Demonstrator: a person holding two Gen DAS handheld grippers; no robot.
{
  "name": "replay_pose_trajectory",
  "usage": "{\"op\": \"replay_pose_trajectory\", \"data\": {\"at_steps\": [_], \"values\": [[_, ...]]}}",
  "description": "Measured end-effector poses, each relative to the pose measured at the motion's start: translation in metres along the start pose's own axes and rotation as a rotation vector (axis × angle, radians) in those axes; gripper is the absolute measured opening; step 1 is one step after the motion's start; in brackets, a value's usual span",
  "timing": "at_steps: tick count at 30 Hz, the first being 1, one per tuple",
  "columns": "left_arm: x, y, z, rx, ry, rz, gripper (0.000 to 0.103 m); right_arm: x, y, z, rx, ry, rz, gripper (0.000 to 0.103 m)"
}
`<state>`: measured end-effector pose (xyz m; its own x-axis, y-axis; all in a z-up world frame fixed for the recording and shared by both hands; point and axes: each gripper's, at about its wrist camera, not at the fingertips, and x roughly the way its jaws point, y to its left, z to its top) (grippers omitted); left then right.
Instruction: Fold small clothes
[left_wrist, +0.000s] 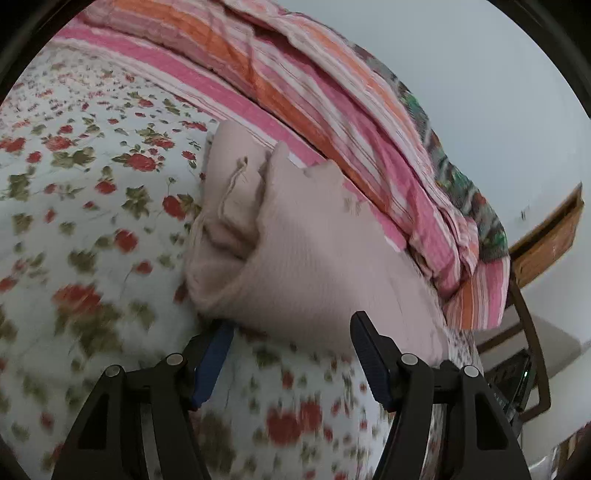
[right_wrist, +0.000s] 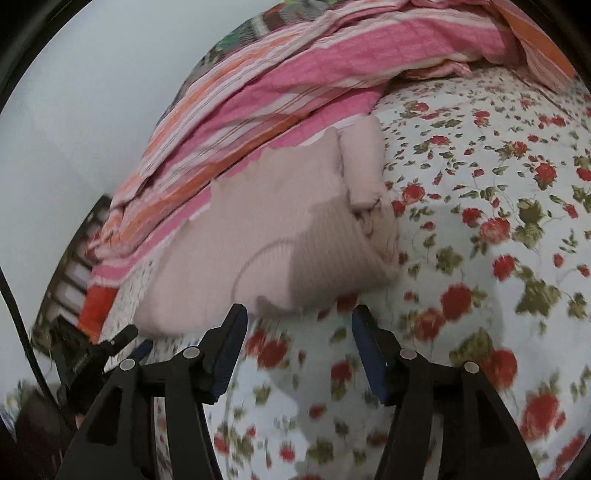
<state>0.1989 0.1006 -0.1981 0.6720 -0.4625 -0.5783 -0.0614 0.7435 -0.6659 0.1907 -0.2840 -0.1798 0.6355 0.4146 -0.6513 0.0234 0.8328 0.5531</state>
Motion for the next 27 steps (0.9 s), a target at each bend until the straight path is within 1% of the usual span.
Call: {"op": "replay_pose_trajectory", "data": {"at_steps": [2, 5, 6, 7, 8, 9, 10, 11, 13, 16, 19, 24, 27], "values": [[0.005, 0.004, 0.005, -0.018, -0.018, -0.012, 0.061, 0.008, -0.005, 0.009, 0.053, -0.019, -0.003, 0.058], [0.011, 0.003, 0.010, 0.014, -0.037, -0.008, 0.056, 0.013, -0.011, 0.019, 0.107, -0.064, 0.000, 0.057], [0.013, 0.003, 0.011, 0.025, -0.039, 0.008, 0.051, 0.015, -0.013, 0.020, 0.110, -0.072, -0.007, 0.050], [0.014, 0.003, 0.011, 0.026, -0.043, 0.021, 0.043, 0.017, -0.015, 0.021, 0.112, -0.080, -0.022, 0.040], [0.014, 0.003, 0.012, 0.028, -0.051, 0.037, 0.037, 0.020, -0.018, 0.021, 0.119, -0.086, -0.042, 0.034], [0.016, 0.005, 0.014, 0.023, -0.050, 0.041, 0.024, 0.022, -0.020, 0.022, 0.130, -0.090, -0.039, 0.025], [0.017, 0.007, 0.015, 0.015, -0.045, 0.032, 0.014, 0.023, -0.023, 0.022, 0.136, -0.089, -0.026, 0.015], [0.016, 0.010, 0.016, 0.000, -0.044, 0.014, 0.012, 0.024, -0.024, 0.022, 0.139, -0.079, -0.008, 0.014], [0.011, 0.009, 0.015, 0.001, -0.068, 0.012, 0.010, 0.021, -0.023, 0.023, 0.132, -0.078, -0.009, 0.011], [-0.002, 0.002, 0.011, 0.011, -0.101, 0.052, 0.009, 0.010, -0.013, 0.023, 0.106, -0.083, -0.012, 0.010], [-0.018, -0.006, 0.005, 0.032, -0.105, 0.071, 0.009, -0.008, -0.005, 0.018, 0.088, -0.091, -0.003, 0.010], [-0.043, -0.003, -0.017, 0.022, -0.068, 0.087, 0.009, -0.037, 0.000, -0.007, 0.063, -0.066, 0.007, 0.010], [-0.061, -0.001, -0.037, 0.045, -0.050, 0.091, 0.009, -0.056, 0.001, -0.028, 0.034, -0.053, -0.001, 0.010]]}}
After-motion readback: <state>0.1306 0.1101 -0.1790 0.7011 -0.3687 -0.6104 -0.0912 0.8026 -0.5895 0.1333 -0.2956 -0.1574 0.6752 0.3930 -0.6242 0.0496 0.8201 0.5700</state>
